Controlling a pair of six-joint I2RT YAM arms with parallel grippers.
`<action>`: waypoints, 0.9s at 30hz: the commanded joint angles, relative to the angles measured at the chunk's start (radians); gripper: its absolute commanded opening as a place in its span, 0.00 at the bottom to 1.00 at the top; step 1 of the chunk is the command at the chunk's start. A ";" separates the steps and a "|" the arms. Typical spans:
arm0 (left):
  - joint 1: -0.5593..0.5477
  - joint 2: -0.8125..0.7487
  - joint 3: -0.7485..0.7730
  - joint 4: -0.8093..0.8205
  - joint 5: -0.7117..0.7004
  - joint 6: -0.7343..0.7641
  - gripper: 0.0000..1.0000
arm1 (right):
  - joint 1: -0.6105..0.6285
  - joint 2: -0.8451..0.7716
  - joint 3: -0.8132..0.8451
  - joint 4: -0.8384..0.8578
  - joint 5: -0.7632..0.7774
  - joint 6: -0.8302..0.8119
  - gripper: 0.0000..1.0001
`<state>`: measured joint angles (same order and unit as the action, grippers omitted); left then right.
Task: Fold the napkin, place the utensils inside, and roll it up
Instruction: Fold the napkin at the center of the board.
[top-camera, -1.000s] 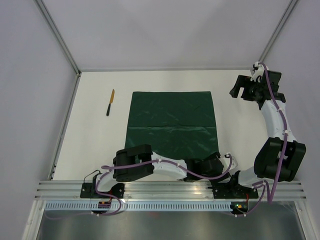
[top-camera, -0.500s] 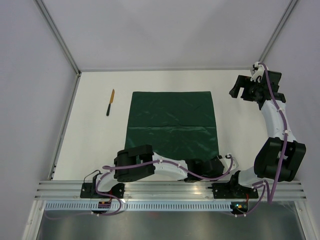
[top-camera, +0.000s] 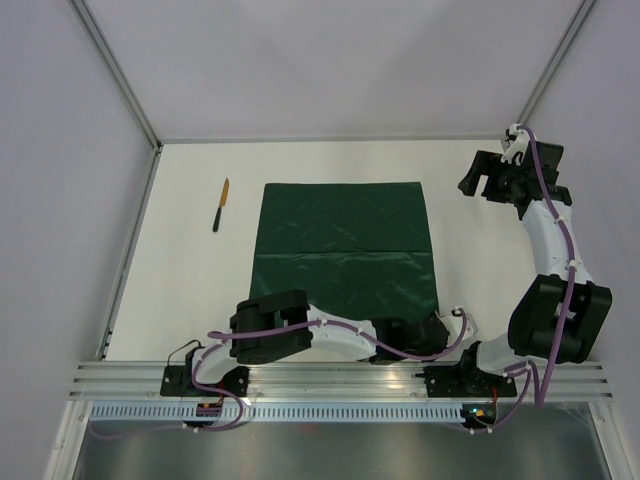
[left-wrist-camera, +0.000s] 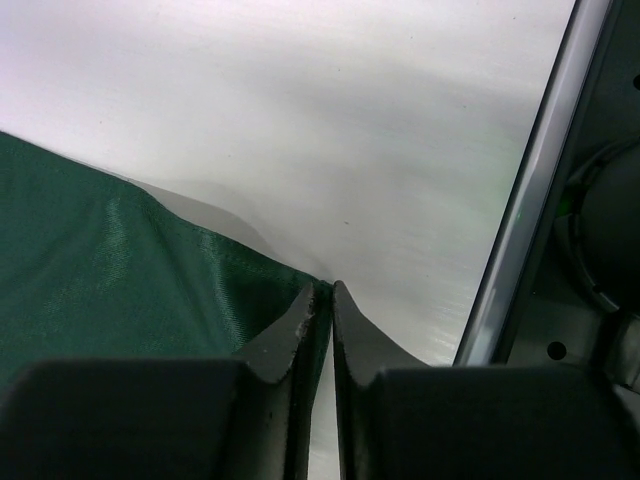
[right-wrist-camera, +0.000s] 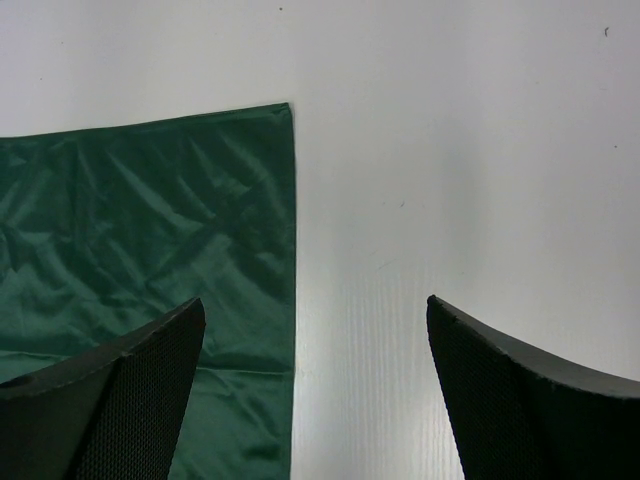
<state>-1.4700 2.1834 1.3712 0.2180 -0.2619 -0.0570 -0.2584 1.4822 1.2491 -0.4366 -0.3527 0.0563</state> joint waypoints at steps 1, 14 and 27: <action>0.005 0.012 0.028 0.006 -0.019 0.028 0.13 | -0.004 -0.013 0.003 -0.028 -0.003 0.030 0.96; 0.023 -0.048 0.020 0.020 0.006 0.002 0.02 | -0.004 -0.008 -0.002 -0.031 -0.012 0.025 0.96; 0.036 -0.122 -0.011 0.046 0.053 -0.023 0.02 | -0.004 0.001 -0.002 -0.036 -0.017 0.019 0.95</action>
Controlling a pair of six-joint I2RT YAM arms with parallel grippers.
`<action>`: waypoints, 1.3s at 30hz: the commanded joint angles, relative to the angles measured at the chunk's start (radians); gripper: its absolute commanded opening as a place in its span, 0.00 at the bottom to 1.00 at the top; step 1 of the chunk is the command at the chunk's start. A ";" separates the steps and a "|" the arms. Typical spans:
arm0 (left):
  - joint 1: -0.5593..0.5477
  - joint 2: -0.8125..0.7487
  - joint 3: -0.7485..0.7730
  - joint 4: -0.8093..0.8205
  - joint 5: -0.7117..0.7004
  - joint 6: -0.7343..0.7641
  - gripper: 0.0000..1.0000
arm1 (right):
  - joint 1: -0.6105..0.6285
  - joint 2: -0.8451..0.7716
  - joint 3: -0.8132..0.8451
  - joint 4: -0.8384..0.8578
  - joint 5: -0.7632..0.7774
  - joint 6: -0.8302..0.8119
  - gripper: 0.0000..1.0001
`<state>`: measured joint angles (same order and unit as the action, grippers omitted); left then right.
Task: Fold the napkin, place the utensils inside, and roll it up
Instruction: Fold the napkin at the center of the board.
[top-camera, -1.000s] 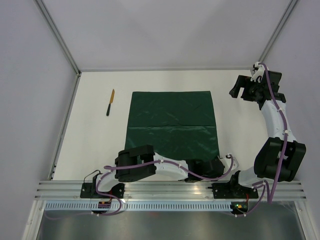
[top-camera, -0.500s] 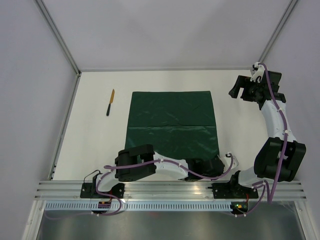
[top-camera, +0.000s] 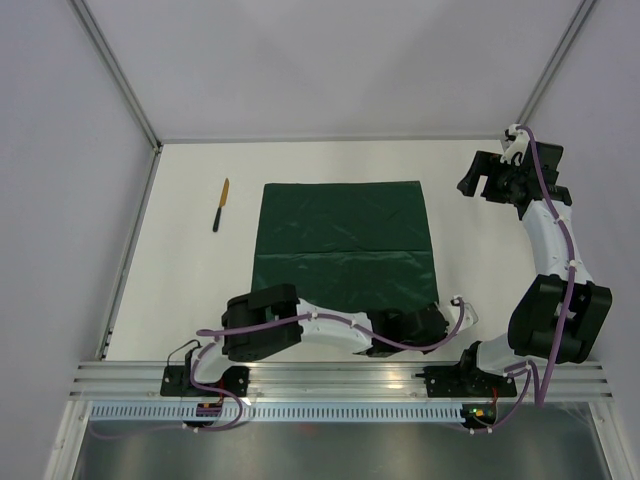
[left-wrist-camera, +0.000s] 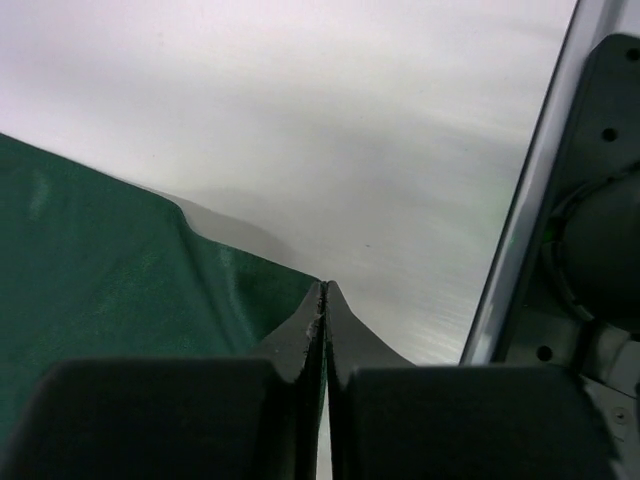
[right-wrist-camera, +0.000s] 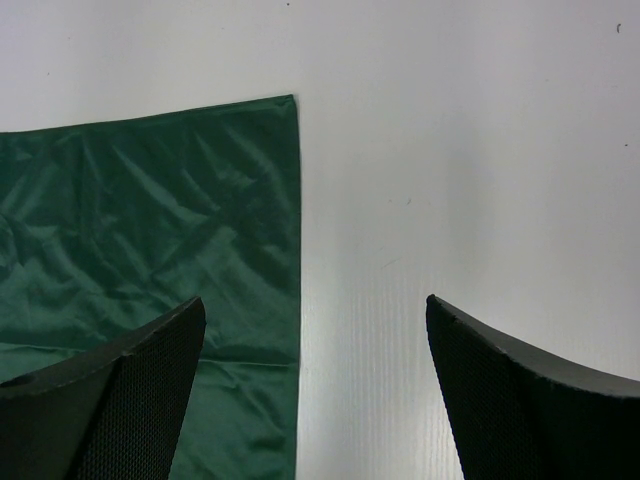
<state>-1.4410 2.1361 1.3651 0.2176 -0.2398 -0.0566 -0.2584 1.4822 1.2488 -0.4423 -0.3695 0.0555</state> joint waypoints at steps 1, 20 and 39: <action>0.005 -0.076 -0.003 0.046 0.034 -0.028 0.02 | -0.004 0.001 -0.002 -0.030 0.000 0.021 0.95; 0.056 -0.074 -0.032 0.057 0.117 -0.061 0.16 | -0.004 0.010 -0.003 -0.039 -0.009 0.014 0.95; 0.005 0.051 0.058 0.052 0.091 -0.015 0.47 | -0.004 0.023 -0.009 -0.041 -0.016 0.009 0.95</action>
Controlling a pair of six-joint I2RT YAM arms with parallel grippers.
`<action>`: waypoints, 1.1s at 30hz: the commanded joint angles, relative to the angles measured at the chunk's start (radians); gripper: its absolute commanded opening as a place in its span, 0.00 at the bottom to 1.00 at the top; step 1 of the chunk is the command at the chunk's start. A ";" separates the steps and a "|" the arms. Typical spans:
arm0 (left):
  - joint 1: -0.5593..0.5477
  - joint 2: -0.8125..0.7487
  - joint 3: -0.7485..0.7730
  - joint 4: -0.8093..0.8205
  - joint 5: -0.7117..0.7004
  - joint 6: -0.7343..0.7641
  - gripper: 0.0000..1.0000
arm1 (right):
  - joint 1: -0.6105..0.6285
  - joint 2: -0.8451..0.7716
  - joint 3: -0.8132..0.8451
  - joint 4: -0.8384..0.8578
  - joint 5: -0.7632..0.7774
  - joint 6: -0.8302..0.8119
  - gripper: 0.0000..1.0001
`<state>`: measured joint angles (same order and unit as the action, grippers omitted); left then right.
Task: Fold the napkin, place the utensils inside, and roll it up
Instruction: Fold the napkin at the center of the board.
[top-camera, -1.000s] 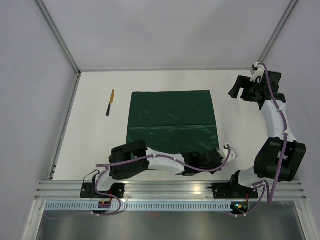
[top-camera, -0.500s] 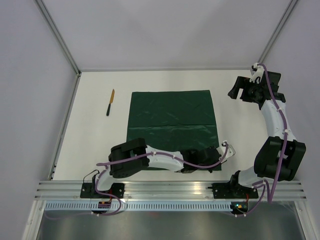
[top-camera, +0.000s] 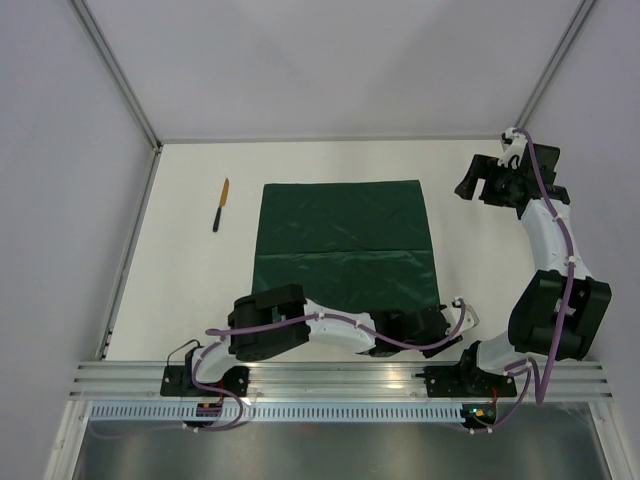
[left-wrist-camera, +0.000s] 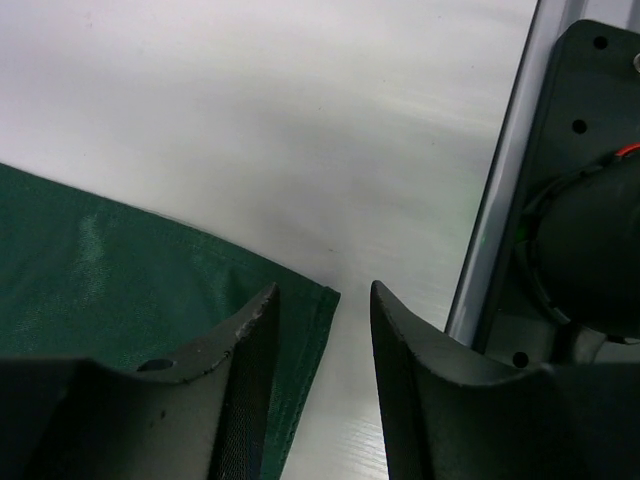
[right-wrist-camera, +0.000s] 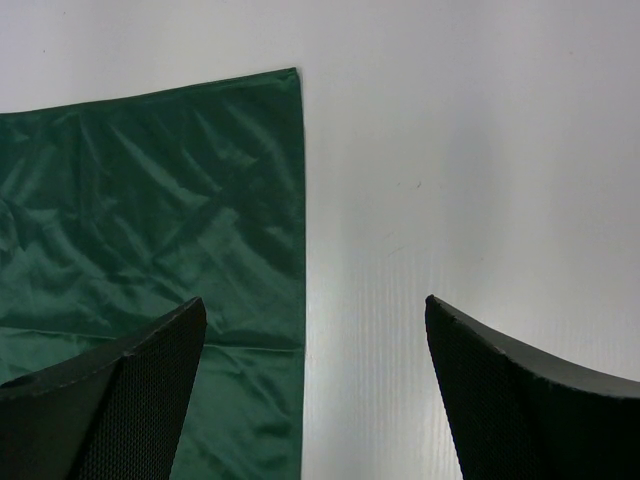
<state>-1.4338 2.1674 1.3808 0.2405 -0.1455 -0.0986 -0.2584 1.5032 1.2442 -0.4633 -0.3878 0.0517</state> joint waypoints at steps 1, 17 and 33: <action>-0.001 0.028 0.047 0.025 -0.003 0.027 0.48 | -0.004 0.002 -0.005 -0.020 0.003 0.014 0.95; 0.000 0.068 0.044 0.017 -0.019 0.014 0.31 | -0.004 0.002 -0.008 -0.021 -0.003 0.010 0.95; 0.010 0.014 0.031 0.034 -0.003 0.004 0.02 | -0.004 0.005 -0.006 -0.021 -0.006 0.010 0.94</action>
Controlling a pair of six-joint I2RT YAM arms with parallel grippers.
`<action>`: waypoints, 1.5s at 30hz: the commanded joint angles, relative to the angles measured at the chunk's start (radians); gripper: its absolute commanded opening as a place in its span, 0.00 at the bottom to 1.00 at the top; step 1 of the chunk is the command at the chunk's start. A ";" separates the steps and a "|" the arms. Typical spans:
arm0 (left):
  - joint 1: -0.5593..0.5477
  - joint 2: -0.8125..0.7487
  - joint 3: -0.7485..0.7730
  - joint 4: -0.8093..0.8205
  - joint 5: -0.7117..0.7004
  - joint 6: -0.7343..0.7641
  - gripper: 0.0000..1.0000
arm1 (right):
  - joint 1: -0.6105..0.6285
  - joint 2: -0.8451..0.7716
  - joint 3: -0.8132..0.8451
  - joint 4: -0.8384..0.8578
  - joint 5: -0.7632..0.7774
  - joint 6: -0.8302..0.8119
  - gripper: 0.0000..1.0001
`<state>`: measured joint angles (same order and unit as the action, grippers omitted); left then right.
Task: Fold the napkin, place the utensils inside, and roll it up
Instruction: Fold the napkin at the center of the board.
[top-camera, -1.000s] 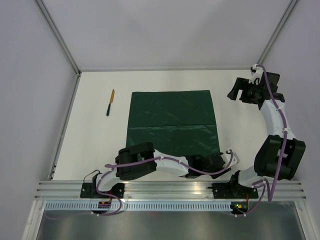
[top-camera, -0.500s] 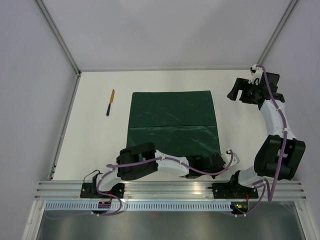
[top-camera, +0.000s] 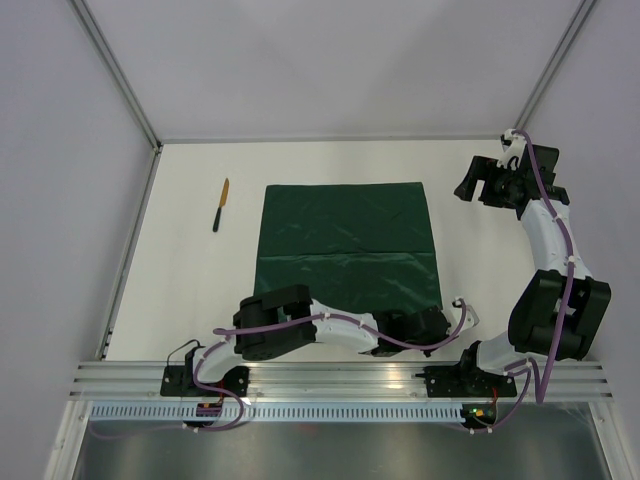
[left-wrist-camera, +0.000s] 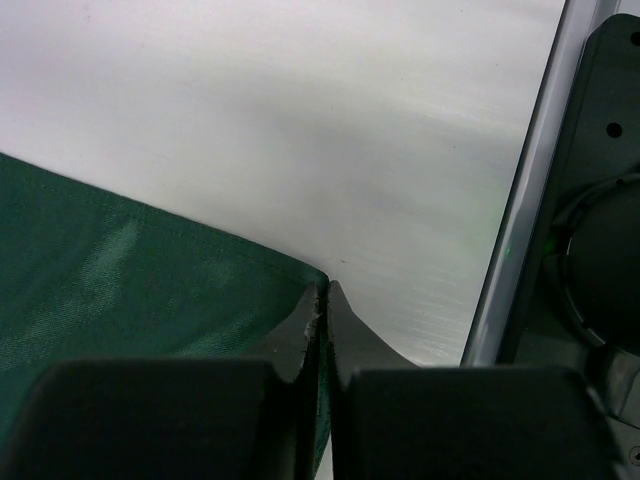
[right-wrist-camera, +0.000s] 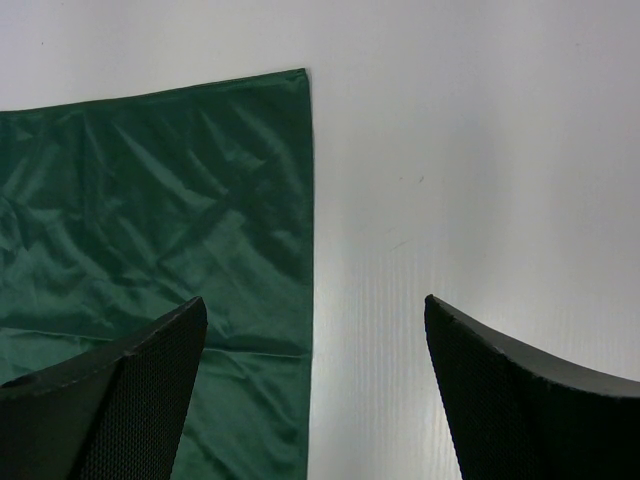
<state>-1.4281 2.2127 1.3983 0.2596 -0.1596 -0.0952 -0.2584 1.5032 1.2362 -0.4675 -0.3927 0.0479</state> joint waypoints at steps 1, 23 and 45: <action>0.008 -0.047 0.010 0.020 0.021 -0.003 0.02 | -0.004 0.005 0.002 -0.019 -0.002 0.013 0.94; 0.225 -0.228 -0.186 0.158 0.201 -0.308 0.02 | -0.004 -0.001 0.005 -0.023 -0.009 0.013 0.94; 0.623 -0.398 -0.216 -0.071 0.216 -0.423 0.02 | -0.004 0.011 0.016 -0.033 -0.037 0.017 0.94</action>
<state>-0.8501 1.8717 1.1515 0.2527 0.0368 -0.4747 -0.2584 1.5093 1.2362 -0.4831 -0.4240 0.0483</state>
